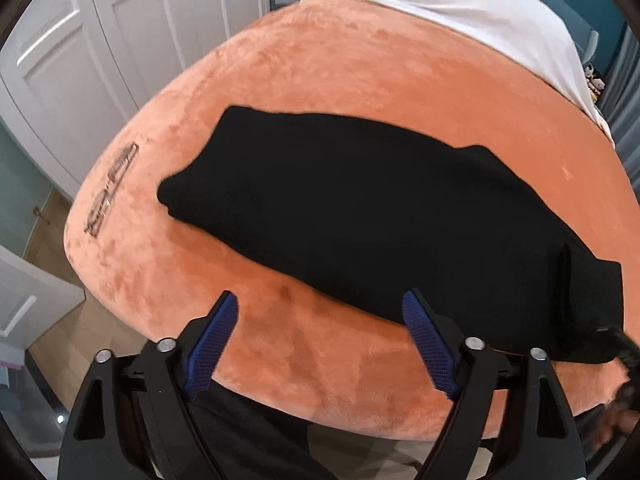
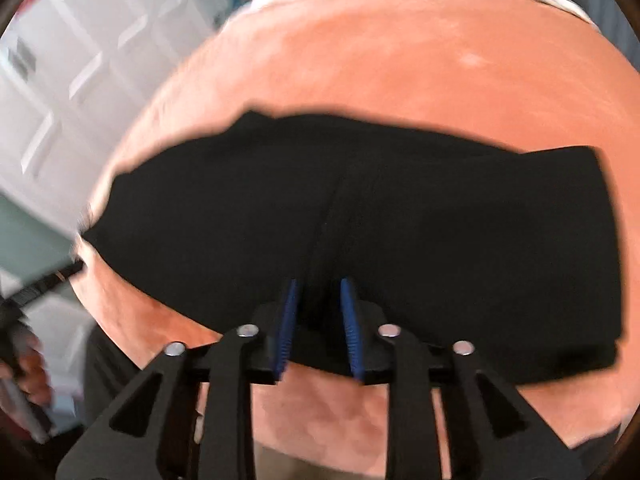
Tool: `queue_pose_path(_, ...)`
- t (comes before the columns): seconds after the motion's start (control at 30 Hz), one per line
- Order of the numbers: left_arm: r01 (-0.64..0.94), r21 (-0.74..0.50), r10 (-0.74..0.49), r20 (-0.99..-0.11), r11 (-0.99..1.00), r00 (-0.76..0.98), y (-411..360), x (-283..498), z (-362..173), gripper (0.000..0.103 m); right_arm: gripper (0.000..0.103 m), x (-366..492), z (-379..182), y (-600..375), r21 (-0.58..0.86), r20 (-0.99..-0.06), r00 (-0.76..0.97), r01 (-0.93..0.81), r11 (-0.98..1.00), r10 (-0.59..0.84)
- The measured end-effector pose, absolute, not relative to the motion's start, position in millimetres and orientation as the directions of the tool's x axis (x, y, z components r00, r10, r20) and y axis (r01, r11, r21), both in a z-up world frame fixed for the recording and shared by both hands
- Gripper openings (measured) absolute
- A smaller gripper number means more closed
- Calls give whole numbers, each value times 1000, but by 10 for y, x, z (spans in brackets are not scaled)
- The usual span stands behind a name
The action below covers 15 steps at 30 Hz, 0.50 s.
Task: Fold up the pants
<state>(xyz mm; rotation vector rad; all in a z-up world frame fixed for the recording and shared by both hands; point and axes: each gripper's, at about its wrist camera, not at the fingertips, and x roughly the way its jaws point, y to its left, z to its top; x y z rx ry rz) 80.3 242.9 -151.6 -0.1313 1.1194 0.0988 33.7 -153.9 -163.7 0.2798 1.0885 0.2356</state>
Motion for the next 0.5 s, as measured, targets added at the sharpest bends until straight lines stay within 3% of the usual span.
queue_pose_path(0.03, -149, -50, 20, -901, 988, 433, 2437, 799, -1531, 87, 52, 239, -1517, -1724, 328, -817, 494, -25, 944, 297)
queue_pose_path(0.1, -157, -47, 22, -912, 987, 409, 2435, 821, -1598, 87, 67, 51, -1365, -2028, 243, -805, 556, -10, 970, 207)
queue_pose_path(0.23, -159, -67, 1, -919, 985, 395, 2350, 848, -1620, 87, 69, -203, -1295, -1986, -3, -805, 584, -181, 984, 105)
queue_pose_path(0.47, -115, -56, -4, -912, 992, 409, 2114, 816, -1490, 87, 68, -126, -1693, -1206, -141, -812, 566, -431, 891, 145)
queue_pose_path(0.5, -112, -46, 4, -911, 993, 413, 2110, 804, -1462, 87, 64, -79, -1769, -1138, -161, -815, 563, -444, 881, 135)
